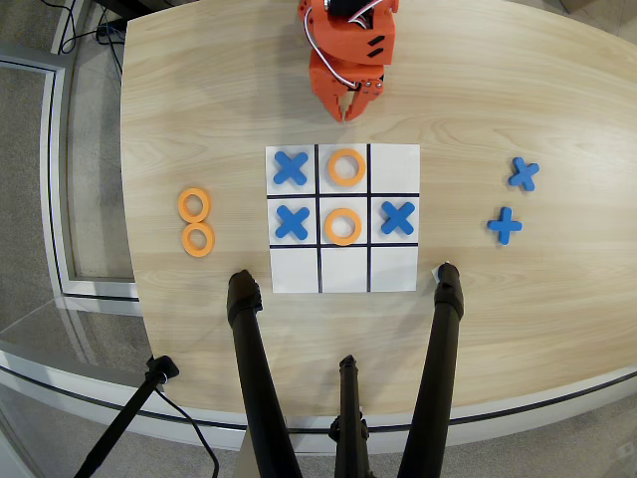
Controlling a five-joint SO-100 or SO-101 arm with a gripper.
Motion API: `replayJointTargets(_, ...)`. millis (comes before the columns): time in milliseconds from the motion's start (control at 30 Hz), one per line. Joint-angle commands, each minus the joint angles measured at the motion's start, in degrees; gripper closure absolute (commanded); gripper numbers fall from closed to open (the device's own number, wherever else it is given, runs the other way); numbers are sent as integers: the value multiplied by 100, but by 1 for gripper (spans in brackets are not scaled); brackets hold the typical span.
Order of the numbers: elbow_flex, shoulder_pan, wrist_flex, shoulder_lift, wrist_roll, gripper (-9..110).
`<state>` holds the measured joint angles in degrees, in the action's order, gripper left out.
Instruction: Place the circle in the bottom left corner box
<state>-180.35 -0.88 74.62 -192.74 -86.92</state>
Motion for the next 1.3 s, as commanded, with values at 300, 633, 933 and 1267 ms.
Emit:
replayJointTargets(300,-316,-18,26,44,26,101)
replayJointTargets(633,-316,-114,26,44,26,101)
replayJointTargets(933,-308,53,-18,97,-88,101)
replayJointTargets(1267,1986,606,677,2303,-88,101)
